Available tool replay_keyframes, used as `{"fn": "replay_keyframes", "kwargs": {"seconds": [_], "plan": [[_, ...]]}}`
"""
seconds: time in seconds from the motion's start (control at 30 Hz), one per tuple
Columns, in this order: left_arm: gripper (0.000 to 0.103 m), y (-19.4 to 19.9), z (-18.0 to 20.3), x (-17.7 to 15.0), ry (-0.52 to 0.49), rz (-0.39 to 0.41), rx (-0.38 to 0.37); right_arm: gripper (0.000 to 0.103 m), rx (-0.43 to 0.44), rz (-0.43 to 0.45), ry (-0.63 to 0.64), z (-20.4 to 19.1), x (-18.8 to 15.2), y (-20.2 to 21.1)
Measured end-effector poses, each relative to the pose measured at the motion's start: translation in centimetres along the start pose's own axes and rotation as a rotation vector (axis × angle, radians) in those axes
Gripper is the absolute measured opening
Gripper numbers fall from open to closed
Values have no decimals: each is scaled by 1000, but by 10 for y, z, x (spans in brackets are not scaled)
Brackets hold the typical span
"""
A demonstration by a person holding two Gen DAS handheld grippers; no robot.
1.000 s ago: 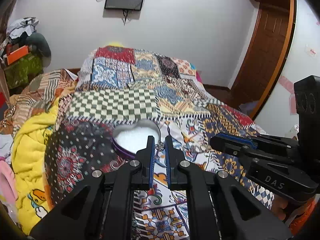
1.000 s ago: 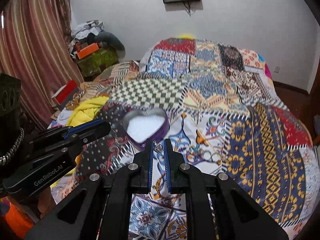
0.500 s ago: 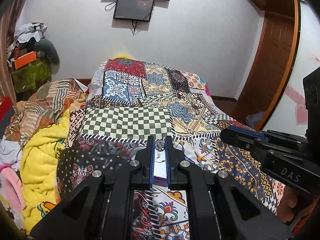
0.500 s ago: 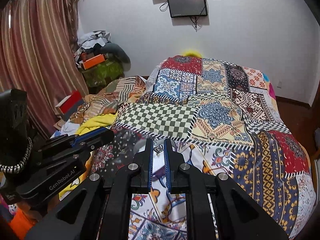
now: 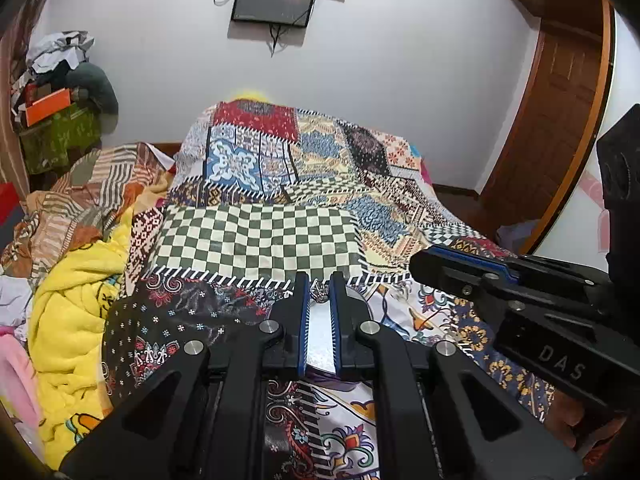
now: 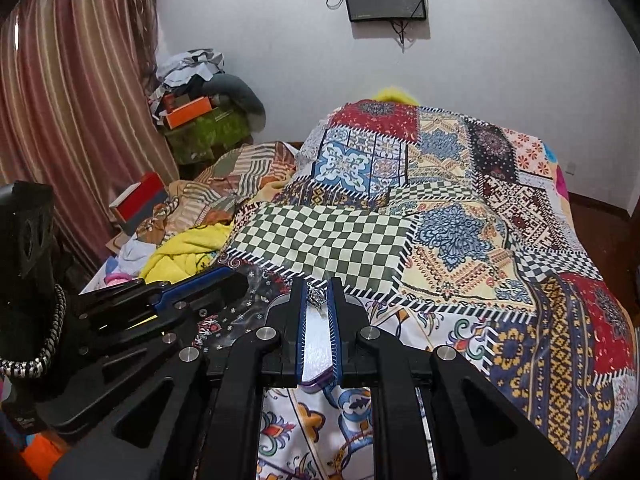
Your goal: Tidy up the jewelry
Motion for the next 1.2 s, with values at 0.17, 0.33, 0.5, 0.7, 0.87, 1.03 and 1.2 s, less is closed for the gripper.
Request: {"fn": "replay_keyframes", "kwargs": {"seconds": [0.17, 0.33, 0.5, 0.7, 0.87, 1.03, 1.2], "plan": [[8, -20, -10, -7, 20, -49, 2, 9, 7, -46, -1, 0, -6, -22], [8, -39, -20, -16, 46, -102, -5, 9, 8, -94, 5, 1, -15, -41], [8, -50, -27, -23, 62, -135, 1, 9, 17, -141, 4, 3, -23, -56], [8, -56, -29, -28, 66, -158, 8, 9, 30, -175, -8, 7, -29, -66], [8, -57, -28, -28, 59, -163, 10, 10, 35, -194, -7, 8, -32, -70], [8, -56, -28, -27, 63, -167, 18, 10, 28, -209, 12, 7, -35, -70], [16, -48, -27, -25, 56, -158, 40, 26, 28, -221, 9, 8, -34, -67]]}}
Point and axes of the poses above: each gripper's, at about its wrist camera, not at the fingertips, and y roughly against the way its jaws point, z to its right, x to its top, the point moved 6 cm from there along -y, roughly the way its jaws point, and after that the axes turned 10 degrees about -x, right-handed, at the moved point
